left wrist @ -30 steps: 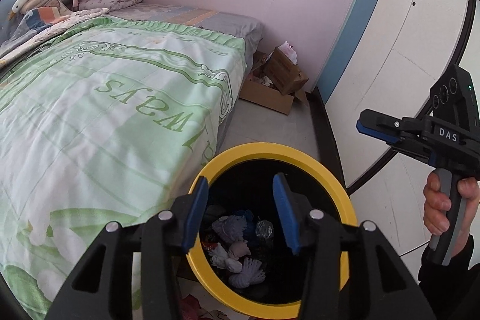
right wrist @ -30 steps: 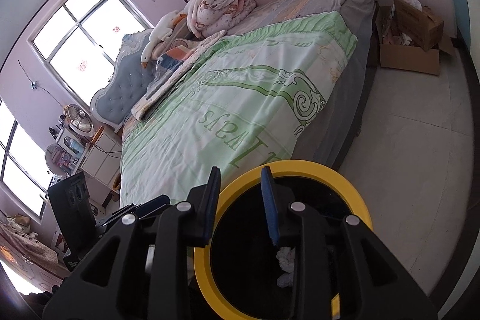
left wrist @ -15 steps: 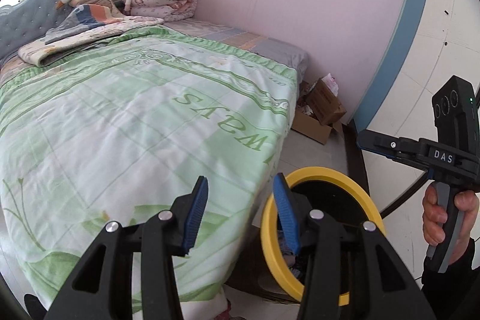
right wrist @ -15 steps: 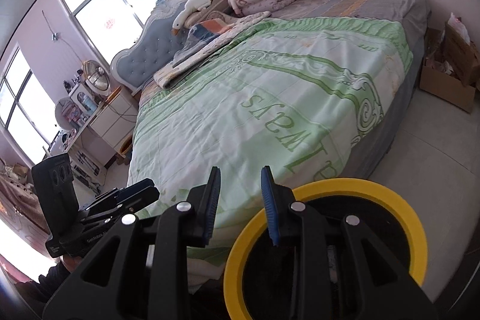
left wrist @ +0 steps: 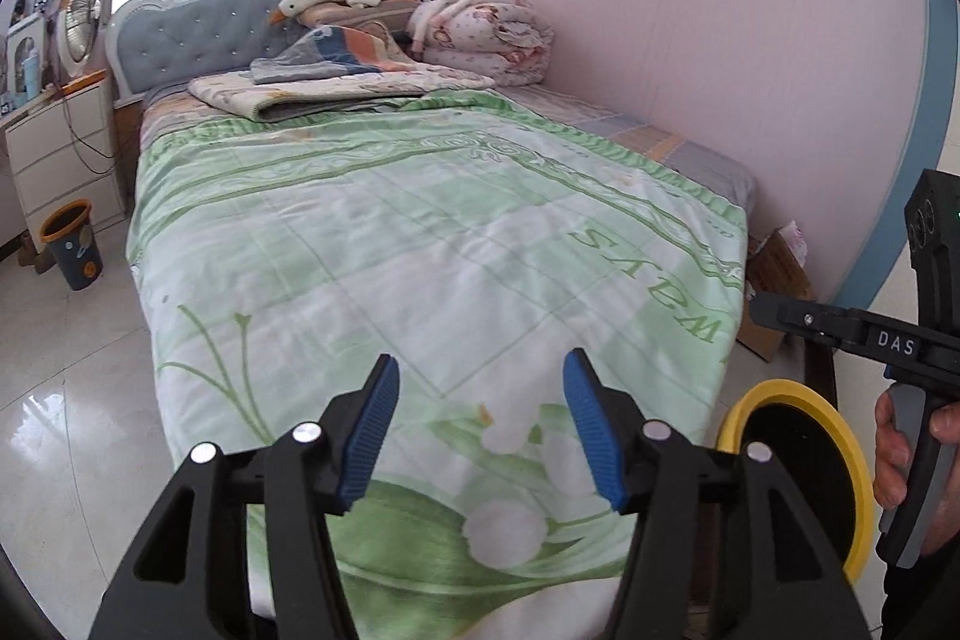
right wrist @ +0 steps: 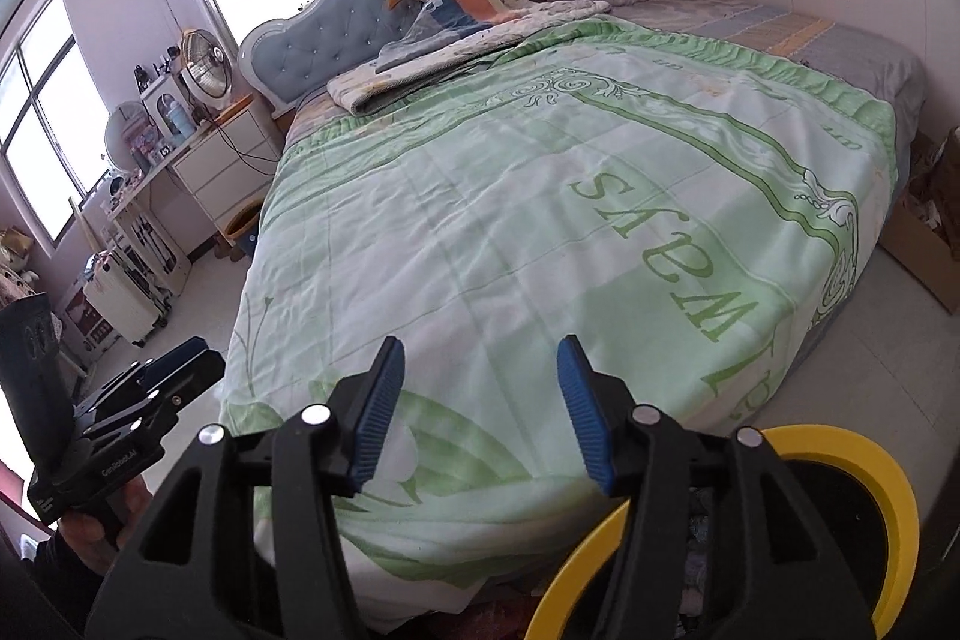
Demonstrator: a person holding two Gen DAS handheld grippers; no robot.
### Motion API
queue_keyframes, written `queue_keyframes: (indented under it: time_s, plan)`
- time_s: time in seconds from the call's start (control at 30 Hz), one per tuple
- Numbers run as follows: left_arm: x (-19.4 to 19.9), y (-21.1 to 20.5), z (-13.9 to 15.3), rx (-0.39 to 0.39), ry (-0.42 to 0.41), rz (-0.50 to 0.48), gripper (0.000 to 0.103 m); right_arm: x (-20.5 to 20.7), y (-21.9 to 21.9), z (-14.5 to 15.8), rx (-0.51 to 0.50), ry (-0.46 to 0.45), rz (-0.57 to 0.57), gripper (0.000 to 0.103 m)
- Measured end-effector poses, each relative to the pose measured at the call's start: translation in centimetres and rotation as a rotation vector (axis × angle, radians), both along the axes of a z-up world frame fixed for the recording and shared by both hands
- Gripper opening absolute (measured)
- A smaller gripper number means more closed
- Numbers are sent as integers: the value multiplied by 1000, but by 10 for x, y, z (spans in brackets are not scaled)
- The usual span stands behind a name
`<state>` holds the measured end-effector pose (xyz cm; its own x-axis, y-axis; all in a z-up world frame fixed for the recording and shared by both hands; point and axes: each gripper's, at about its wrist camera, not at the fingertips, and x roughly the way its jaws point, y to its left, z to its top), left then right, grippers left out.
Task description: Collect trash
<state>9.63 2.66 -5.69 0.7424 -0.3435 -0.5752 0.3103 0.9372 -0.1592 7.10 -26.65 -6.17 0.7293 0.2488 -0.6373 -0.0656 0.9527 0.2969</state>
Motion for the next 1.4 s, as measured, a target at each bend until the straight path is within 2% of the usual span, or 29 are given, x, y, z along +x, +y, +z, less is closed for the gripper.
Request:
queue_keyframes:
  time_s: [0.07,0.13,0.27,0.33,0.4,0.5,0.63,0.73,0.83,0.93,1.07,1.4]
  plan:
    - [-3,9,2,7,-35,35,65,2,8,0,-25,-15,-12,64]
    - [-8,18,4,3,-69,64,72,1,14,2,-43,-36,-22,76]
    - [-18,33,12,-30,-123,110,85,-10,25,13,-97,-129,-60,95]
    - [-26,37,18,-39,-178,139,93,-16,31,19,-138,-181,-81,95]
    - [-34,37,24,-27,-224,165,95,-24,35,24,-177,-222,-104,95]
    - [-44,39,34,-33,-264,180,95,-37,42,31,-215,-300,-120,95]
    - [-56,41,42,-68,-263,178,95,-60,51,42,-250,-420,-146,95]
    - [-71,39,51,-59,-304,202,95,-74,55,48,-256,-476,-138,95]
    - [-84,33,59,-30,-346,201,95,-80,54,51,-240,-476,-153,95]
    - [-94,31,64,-38,-359,193,95,-86,53,51,-259,-478,-178,95]
    - [-99,29,66,-54,-357,193,95,-89,51,47,-286,-456,-217,95]
    - [-99,25,63,-60,-332,183,95,-92,44,39,-252,-439,-228,95]
